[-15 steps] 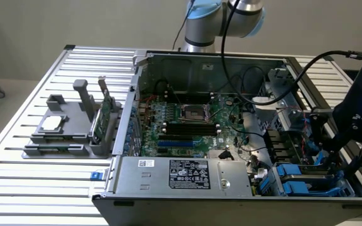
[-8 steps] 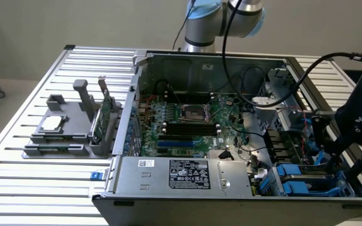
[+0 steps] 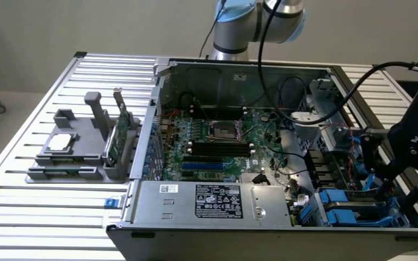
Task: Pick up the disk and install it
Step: 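Insert the first disk wire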
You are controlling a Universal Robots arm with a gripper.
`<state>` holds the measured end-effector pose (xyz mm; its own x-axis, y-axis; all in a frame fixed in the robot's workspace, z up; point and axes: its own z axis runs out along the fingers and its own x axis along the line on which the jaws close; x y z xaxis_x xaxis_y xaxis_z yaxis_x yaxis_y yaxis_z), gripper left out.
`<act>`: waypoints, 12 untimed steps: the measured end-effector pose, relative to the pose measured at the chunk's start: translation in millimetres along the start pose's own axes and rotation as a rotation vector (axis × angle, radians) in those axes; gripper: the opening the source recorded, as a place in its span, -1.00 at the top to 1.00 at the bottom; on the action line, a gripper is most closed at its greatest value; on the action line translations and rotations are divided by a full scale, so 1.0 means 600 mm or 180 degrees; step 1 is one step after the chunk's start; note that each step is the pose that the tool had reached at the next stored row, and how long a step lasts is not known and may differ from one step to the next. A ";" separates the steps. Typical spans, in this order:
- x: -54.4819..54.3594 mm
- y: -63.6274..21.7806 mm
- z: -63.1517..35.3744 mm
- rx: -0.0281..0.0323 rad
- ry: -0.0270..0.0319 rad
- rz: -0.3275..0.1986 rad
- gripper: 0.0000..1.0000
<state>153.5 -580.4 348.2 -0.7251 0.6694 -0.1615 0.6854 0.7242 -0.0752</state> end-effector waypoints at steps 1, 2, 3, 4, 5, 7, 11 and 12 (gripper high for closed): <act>0.000 0.000 0.000 0.0005 0.0003 0.0031 0.26; 0.000 0.000 0.000 0.0009 0.0007 0.0065 0.26; 0.000 0.000 0.000 0.0012 0.0012 0.0100 0.26; 0.000 0.000 0.000 0.0014 0.0019 0.0139 0.26; 0.000 0.000 0.000 0.0014 0.0027 0.0176 0.26; 0.000 0.000 0.000 0.0012 0.0046 0.0251 0.26; 0.000 0.000 0.000 0.0000 0.0093 0.0397 0.26; 0.000 0.000 0.000 -0.0004 0.0106 0.0433 0.26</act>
<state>153.5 -580.5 348.2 -0.6273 0.7665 -0.1375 0.7775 0.6266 -0.0535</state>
